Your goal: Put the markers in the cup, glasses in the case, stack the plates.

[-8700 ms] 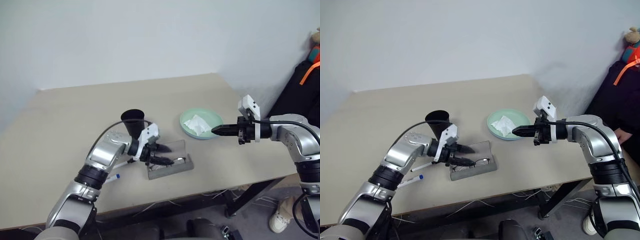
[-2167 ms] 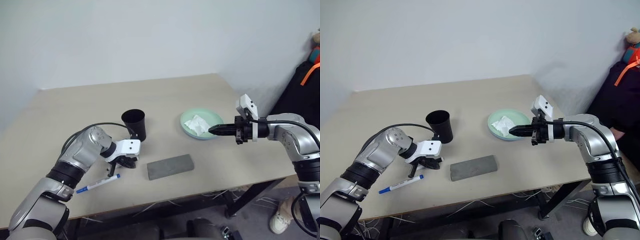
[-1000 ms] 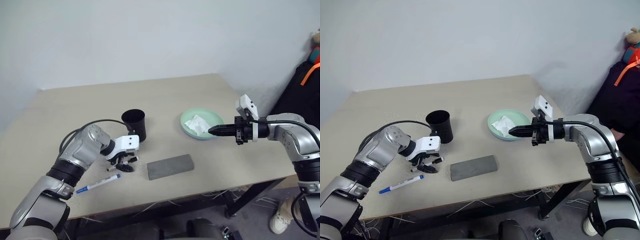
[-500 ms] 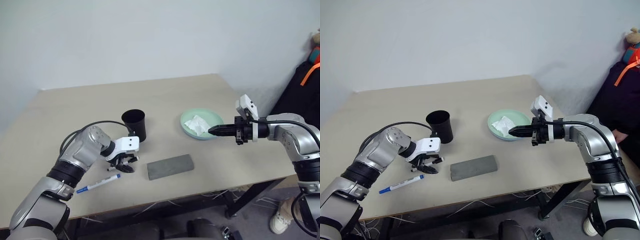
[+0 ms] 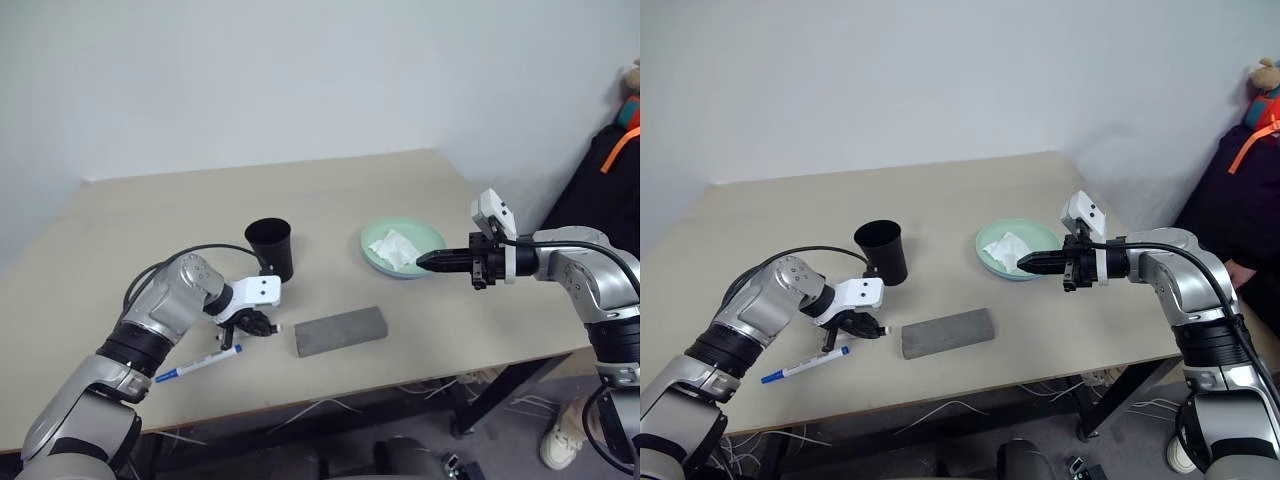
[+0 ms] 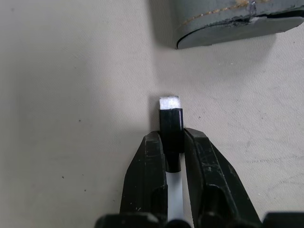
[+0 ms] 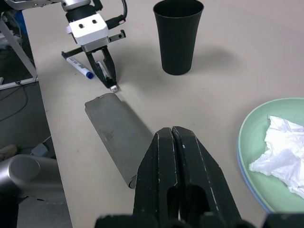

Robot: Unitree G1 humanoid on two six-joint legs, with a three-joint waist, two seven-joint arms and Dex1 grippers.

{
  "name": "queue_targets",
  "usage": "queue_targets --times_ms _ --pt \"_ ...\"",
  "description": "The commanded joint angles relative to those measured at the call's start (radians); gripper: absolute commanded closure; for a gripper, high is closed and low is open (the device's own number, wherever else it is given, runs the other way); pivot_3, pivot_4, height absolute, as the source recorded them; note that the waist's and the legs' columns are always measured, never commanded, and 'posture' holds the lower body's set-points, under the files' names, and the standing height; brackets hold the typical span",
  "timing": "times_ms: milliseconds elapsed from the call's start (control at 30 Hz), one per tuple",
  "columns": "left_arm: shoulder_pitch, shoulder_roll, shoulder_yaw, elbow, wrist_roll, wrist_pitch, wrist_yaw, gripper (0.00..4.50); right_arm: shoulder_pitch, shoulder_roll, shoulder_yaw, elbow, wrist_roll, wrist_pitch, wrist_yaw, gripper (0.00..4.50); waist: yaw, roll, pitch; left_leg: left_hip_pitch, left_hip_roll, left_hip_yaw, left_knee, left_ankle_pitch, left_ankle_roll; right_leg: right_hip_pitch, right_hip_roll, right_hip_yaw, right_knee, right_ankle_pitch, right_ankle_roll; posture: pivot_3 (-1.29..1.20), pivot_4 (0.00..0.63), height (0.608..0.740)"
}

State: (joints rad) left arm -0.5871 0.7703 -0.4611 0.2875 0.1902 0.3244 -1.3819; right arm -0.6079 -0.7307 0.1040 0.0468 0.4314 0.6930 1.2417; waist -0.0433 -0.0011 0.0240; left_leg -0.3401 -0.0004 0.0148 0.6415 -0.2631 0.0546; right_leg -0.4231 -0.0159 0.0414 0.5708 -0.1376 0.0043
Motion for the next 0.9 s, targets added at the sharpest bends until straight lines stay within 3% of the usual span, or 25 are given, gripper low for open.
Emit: queue_targets --times_ms 33,333,467,667,900 --pt "-0.023 -0.018 0.037 -0.021 -0.031 -0.003 0.008 4.37 -0.017 -0.009 -0.025 -0.032 0.018 -0.004 0.000 4.50 0.000 0.000 0.000 0.000 0.000 0.000 0.000 0.000 0.000 0.000 0.000 0.000 0.000 0.000 0.000 0.00 0.000 0.735" --pt "-0.118 -0.124 0.255 -0.201 -0.339 0.228 0.004 4.37 -0.017 -0.006 -0.025 -0.033 0.020 -0.001 -0.002 4.50 -0.003 -0.001 0.000 -0.003 -0.001 0.001 0.001 -0.001 0.002 0.000 0.000 0.002 0.000 0.000 0.002 0.00 0.000 0.735" --pt "-0.152 -0.180 0.341 -0.229 -0.421 0.296 0.100 4.37 -0.017 -0.005 -0.025 -0.037 0.022 0.002 -0.003 4.50 -0.002 -0.001 0.000 -0.002 -0.001 0.000 -0.001 -0.002 0.004 0.000 0.001 0.002 0.001 0.000 0.002 0.00 0.000 0.735" --pt "-0.208 -0.299 0.476 -0.133 -0.437 0.174 0.353 4.37 -0.017 -0.005 -0.027 -0.038 0.024 0.004 -0.005 4.50 -0.001 -0.001 0.000 -0.001 0.000 -0.001 0.001 -0.002 0.005 0.002 0.001 0.001 0.001 0.000 0.002 0.00 0.000 0.735" --pt "-0.232 -0.348 0.583 0.000 -0.442 0.004 0.544 4.37 -0.026 -0.008 -0.038 -0.032 0.030 0.000 -0.006 4.50 -0.002 -0.001 0.000 0.001 -0.001 0.000 0.002 -0.002 0.004 0.005 0.001 0.001 0.000 0.000 0.002 0.00 0.000 0.735"
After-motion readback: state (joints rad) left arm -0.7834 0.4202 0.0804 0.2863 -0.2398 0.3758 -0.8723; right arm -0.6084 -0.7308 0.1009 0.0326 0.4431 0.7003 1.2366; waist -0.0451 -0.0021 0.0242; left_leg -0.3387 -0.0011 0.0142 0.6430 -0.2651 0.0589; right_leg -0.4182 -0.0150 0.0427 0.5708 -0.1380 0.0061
